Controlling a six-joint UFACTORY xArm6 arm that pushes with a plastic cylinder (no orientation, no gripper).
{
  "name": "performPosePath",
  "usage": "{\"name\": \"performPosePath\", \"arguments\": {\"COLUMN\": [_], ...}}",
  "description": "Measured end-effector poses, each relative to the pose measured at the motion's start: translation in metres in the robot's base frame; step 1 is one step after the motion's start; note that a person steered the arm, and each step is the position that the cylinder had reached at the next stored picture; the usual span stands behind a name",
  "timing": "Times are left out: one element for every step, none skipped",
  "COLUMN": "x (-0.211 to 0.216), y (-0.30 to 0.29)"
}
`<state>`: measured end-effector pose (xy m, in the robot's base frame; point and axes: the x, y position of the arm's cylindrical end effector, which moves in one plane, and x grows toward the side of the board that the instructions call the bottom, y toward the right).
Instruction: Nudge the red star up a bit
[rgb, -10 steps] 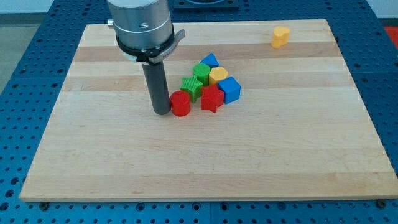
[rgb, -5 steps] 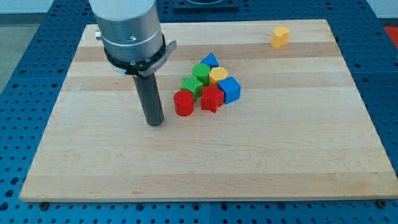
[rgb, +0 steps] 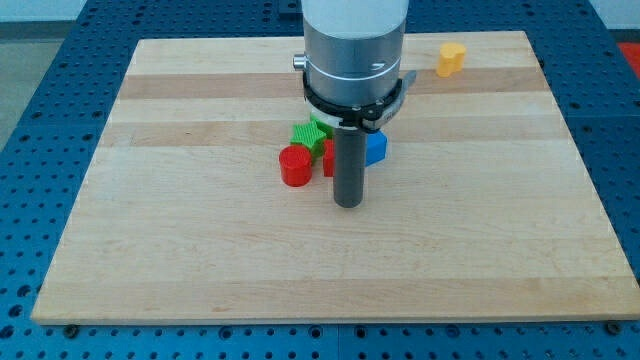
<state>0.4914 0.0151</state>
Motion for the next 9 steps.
{"name": "performPosePath", "arguments": {"x": [-0.006,-0.013,-0.018,-0.018,-0.019,-0.021,-0.022,-0.023,-0.022], "y": [0.000,0.000,0.000,0.000,0.000,0.000,0.000,0.000,0.000]}}
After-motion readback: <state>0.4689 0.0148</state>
